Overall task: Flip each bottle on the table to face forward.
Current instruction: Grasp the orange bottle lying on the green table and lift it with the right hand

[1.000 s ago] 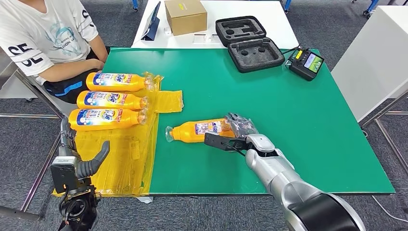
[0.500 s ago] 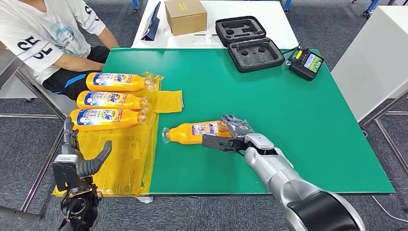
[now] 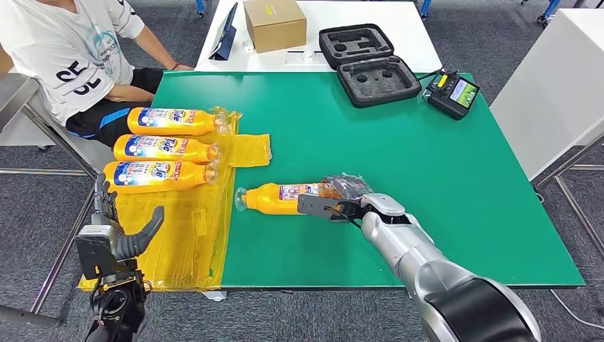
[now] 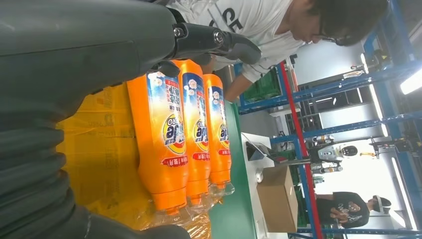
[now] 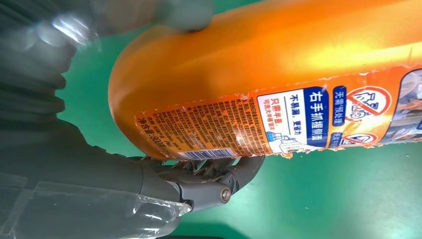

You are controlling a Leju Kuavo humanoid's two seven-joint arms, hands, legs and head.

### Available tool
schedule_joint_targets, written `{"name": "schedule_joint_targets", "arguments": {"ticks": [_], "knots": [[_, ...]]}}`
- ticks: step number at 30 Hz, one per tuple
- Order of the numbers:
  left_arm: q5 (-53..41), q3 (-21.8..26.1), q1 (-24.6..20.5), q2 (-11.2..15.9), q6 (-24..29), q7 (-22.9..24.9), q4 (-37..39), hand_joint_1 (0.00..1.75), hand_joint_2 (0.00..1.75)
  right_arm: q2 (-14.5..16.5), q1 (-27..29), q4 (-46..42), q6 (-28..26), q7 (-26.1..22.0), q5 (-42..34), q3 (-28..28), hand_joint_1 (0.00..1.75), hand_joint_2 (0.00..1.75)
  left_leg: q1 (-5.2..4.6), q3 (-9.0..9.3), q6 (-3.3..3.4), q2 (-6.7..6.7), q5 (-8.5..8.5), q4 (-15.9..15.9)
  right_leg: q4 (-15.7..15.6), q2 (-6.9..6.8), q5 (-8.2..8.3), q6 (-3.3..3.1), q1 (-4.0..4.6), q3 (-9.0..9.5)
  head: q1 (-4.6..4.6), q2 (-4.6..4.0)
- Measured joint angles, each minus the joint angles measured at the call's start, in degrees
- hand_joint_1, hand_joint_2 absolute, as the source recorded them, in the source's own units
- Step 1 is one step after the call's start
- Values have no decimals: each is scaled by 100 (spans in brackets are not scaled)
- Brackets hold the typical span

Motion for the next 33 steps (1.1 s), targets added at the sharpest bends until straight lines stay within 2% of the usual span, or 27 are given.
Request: {"name": "schedule_joint_targets", "arguments": {"ticks": [9,11,12,16,18,33], "knots": [[49,91,0,-11,-21,0,0,0,175,6,-9,11,-13,33,-21,0,171,175,0,0,0,1,0,0,0,0,0,0,0,0,1,0],[62,112,1,-12,-31,0,0,0,175,8,-9,14,-12,35,-26,0,164,175,0,1,0,1,0,0,0,0,0,0,0,1,0,0],[65,118,1,-12,-36,0,0,0,175,8,-9,16,-12,36,-27,0,156,175,0,1,0,1,0,0,0,0,0,0,0,1,0,0],[68,127,1,-13,-43,0,0,0,175,16,-9,20,-9,41,-28,0,19,175,0,2,0,1,0,0,0,0,0,0,0,2,1,0],[68,128,1,-14,-52,0,0,0,175,25,-7,24,-8,42,-28,0,2,175,0,3,0,2,0,0,0,0,0,0,0,2,0,0],[81,133,-1,-14,-127,-1,83,0,175,82,19,66,-17,84,-27,0,0,175,0,2,0,1,0,0,0,0,0,0,0,0,0,0]]}}
